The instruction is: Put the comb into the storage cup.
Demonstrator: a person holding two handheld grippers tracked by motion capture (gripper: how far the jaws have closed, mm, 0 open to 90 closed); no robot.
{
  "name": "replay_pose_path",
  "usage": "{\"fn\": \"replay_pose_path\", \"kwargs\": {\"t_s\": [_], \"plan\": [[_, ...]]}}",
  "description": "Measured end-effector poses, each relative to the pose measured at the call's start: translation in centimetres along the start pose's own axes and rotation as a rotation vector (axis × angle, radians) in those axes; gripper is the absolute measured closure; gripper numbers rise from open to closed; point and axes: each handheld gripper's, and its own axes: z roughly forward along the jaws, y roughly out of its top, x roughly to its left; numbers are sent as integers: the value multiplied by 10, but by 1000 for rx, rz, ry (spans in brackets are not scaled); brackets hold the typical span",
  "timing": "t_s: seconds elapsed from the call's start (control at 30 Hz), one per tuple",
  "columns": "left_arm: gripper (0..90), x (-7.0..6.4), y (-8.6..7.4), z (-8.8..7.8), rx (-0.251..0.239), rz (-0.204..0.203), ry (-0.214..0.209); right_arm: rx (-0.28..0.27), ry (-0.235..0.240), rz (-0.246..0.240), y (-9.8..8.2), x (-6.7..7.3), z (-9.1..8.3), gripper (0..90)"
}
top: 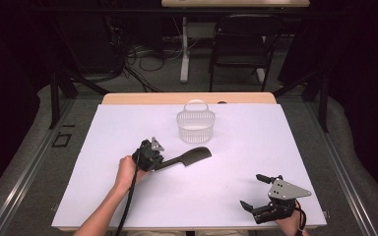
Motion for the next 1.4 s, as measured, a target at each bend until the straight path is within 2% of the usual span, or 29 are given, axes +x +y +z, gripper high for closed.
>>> {"fn": "replay_pose_path", "kwargs": {"t_s": [0.17,0.3,0.53,0.7,0.93,1.4], "plan": [[696,2,1,-3,-29,-11,26,0,-1,-4,0,1,-1,5],[555,5,4,-9,-46,-13,24,2,-1,-4,0,1,-1,5],[315,7,10,-15,-50,26,-2,3,0,-1,0,0,-1,5],[190,5,14,-19,-42,54,-14,1,1,-5,0,0,-1,5],[120,3,18,-20,-11,96,-23,1,2,-5,0,0,-1,5],[25,-4,27,-17,22,125,-32,0,1,0,0,0,-1,5]]}}
